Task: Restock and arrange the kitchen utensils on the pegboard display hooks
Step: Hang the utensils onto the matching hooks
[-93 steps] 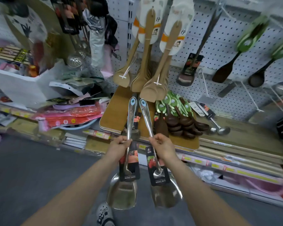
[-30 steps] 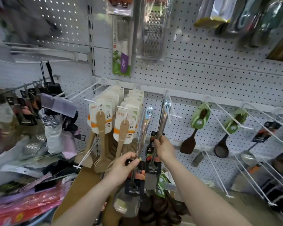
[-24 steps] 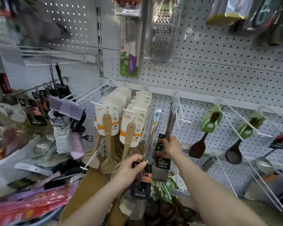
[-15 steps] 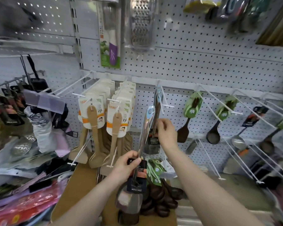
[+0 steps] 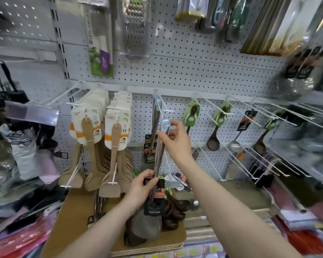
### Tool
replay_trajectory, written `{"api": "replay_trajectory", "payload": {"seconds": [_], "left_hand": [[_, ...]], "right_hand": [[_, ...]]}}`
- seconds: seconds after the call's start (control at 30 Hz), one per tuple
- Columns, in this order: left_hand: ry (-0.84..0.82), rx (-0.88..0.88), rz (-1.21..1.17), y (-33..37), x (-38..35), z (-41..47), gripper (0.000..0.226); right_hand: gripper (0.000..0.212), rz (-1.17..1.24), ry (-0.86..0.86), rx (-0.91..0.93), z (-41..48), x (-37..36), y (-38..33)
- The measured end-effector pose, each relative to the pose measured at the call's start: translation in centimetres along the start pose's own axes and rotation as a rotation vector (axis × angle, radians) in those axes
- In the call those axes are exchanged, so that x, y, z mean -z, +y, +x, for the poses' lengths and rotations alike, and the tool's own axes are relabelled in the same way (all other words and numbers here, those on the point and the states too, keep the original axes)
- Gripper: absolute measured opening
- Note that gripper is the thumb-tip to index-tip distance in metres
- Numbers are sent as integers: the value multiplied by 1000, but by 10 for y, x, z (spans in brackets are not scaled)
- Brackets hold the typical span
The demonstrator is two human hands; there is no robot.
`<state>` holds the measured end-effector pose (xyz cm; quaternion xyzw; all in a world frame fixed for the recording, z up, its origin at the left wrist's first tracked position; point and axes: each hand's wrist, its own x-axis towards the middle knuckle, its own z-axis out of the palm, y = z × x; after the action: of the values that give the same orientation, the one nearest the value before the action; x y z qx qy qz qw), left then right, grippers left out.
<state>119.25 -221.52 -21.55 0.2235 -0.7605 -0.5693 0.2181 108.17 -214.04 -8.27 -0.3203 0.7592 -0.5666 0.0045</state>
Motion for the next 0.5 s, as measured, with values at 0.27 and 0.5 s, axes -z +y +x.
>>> {"api": "replay_trajectory", "payload": {"seconds": [0.27,0.5], "left_hand": [[49,-31,41,10,4,16,7],[60,-19,60,16,-2,32,10]], "right_hand": [[40,-113,-28,130,12,0,-2],[40,-142,-40,155,32,-7,6]]}}
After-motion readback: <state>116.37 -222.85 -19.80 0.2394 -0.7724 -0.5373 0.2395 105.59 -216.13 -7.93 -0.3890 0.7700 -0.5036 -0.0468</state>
